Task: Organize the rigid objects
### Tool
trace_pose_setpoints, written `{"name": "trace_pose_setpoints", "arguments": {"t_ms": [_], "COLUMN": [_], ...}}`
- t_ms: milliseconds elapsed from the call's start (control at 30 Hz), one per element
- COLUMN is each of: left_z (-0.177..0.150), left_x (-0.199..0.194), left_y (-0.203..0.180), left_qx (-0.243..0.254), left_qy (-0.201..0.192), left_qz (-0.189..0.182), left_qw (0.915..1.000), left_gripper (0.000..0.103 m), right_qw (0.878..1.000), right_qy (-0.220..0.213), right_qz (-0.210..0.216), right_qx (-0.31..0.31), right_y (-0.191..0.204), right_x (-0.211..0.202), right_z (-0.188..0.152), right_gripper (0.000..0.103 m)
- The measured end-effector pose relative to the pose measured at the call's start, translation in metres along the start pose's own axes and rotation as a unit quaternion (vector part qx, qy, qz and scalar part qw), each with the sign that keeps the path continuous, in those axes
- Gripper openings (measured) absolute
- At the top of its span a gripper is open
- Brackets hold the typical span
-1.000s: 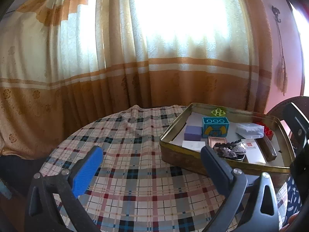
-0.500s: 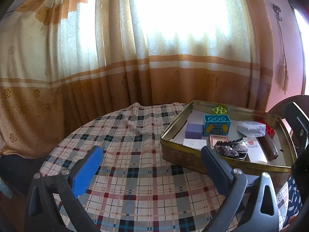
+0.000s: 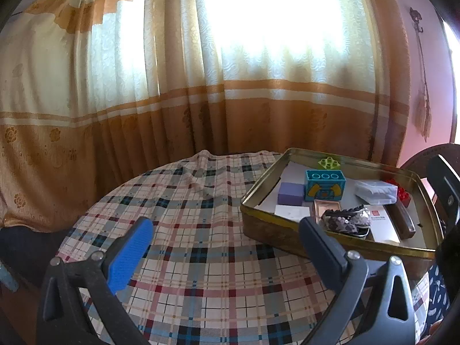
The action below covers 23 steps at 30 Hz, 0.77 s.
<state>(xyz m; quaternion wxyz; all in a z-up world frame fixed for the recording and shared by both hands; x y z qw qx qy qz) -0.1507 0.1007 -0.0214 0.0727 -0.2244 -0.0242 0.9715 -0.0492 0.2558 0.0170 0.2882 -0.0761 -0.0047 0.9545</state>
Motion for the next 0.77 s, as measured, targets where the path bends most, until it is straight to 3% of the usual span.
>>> {"name": "trace_pose_setpoints", "arguments": {"t_ms": [767], "left_z": [-0.0019], "left_x": [0.0051], "left_y": [-0.0002], "left_qx": [0.004], "left_qy": [0.011], "left_qz": [0.003], "left_qw": [0.9999], "left_gripper": [0.103], "right_qw": [1.0], "right_qy": [0.001], "right_qz": [-0.002], "right_qx": [0.0], "right_y": [-0.0015], "right_x": [0.0016], "right_z": [-0.0007], "right_gripper": [0.095]}}
Point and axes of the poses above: each gripper's, at about its wrist camera, not at the fingertips, and x roughly the way its jaws point, y to its left, z to its top, the point moved 10 cm from there along x, roughly the way its jaws point, and after that the axes turned 9 degrees about -x, right-handed, at the moved point
